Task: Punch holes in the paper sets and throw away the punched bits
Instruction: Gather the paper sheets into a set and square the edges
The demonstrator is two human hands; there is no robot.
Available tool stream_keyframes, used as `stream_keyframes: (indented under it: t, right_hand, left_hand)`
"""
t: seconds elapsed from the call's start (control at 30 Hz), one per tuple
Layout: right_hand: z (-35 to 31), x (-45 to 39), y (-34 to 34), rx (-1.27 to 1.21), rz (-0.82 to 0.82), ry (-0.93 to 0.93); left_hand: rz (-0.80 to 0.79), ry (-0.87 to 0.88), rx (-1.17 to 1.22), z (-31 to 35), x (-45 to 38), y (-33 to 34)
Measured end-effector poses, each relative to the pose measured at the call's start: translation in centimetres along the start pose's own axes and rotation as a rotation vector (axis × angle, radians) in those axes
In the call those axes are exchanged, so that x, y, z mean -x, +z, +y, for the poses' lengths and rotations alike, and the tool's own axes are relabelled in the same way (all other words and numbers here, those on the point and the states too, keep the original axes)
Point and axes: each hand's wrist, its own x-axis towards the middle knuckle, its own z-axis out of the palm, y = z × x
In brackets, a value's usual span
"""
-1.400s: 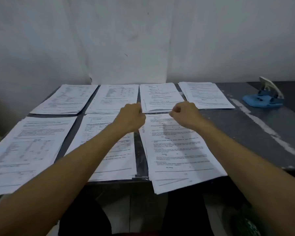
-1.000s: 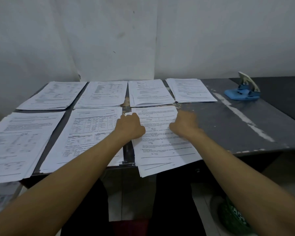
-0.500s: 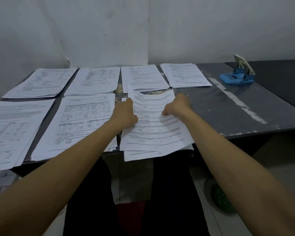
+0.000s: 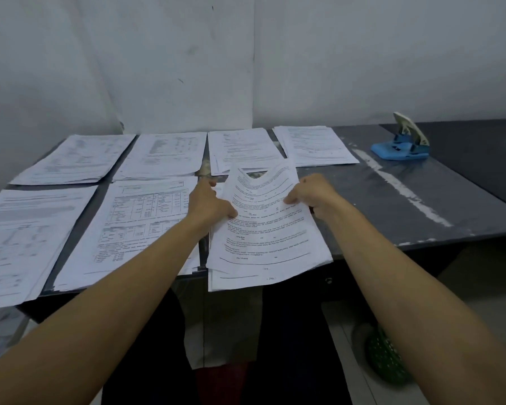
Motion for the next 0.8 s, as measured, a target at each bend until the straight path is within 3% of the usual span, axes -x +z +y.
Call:
stream_keyframes:
  t: [0.17,0.37,0.53,0.8]
  right_hand:
    - [-0.6,0.0,-1.1,-0.168,-0.007,-0.062]
    - [-1.5,0.0,-2.3,-0.176,0.014,-0.102]
    - [-1.9,-0.4,-2.4,-0.295,-0.022,-0.130]
    - [-5.8,-0.1,-3.0,-0.467,0.069,-0.305]
  left_hand:
    - [-0.023,-0.024,0.171,0.3,-0.5,-0.3]
    - [0.003,-0.003,0.258,0.3,-0.8,-0.3]
    - [-0.077,-0.060,0.484,1.4,-1.3,-1.3]
    - [0.019,0.279,0.451,8.5,-2.6,-4.7]
